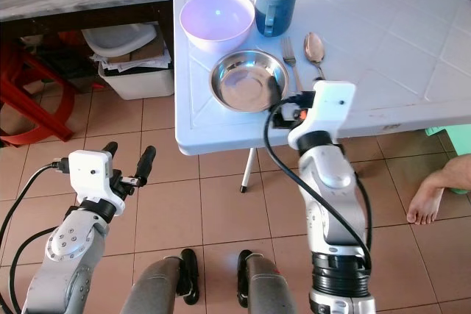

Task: Setting the table

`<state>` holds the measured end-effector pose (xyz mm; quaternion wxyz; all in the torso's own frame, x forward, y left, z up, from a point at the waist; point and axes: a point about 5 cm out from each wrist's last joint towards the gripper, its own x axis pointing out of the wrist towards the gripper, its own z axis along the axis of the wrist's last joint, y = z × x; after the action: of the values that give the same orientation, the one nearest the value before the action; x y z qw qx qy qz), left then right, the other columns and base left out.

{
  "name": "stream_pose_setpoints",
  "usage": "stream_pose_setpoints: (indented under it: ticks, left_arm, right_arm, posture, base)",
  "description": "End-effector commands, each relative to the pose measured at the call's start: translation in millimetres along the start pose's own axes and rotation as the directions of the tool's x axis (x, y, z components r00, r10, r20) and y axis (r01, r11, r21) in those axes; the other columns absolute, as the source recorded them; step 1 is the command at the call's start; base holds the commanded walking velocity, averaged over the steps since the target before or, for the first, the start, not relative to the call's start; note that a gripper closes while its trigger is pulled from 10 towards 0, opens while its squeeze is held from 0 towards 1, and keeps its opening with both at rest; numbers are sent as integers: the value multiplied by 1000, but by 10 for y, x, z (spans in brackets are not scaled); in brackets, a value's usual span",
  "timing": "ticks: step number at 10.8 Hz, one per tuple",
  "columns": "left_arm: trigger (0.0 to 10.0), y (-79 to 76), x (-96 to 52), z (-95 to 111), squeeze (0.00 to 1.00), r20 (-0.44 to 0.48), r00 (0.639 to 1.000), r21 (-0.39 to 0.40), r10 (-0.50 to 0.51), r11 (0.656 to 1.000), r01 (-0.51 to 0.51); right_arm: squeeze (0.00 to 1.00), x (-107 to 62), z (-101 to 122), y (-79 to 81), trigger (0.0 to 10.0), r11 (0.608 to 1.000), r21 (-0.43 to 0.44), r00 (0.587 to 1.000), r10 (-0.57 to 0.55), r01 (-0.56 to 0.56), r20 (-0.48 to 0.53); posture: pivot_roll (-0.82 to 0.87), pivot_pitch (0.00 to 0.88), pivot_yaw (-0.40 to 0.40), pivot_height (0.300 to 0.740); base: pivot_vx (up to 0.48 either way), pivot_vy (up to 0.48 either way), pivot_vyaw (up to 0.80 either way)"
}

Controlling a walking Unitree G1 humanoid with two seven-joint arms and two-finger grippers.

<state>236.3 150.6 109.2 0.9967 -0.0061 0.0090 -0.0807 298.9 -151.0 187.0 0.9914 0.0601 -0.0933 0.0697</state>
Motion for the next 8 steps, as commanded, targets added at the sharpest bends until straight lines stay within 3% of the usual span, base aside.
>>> stream_pose_setpoints:
  ticks: [1, 5, 8]
  left_arm:
    - [10000, 11, -35, -11, 0, -15, 1000, 13, -5, 1000, 5]
    - [10000, 4, -30, -24, 0, -18, 1000, 16, -7, 1000, 8]
    - [10000, -76, -51, 34, 0, 9, 993, -56, -117, 992, 117]
  right_arm:
    - [0, 13, -35, 39, 10000, 999, 41, 999, 22, -21, -26]
    - [0, 16, -226, 147, 10000, 982, 181, 991, 82, -62, -105]
    - [0, 69, -271, 223, 10000, 968, 229, 984, 132, -102, -119]
  posture:
    - [-23, 280, 51, 740]
    - [-16, 278, 46, 740]
    - [-9, 276, 44, 740]
  base:
    - [0, 0, 0]
    - [0, 0, 0]
    - [0, 0, 0]
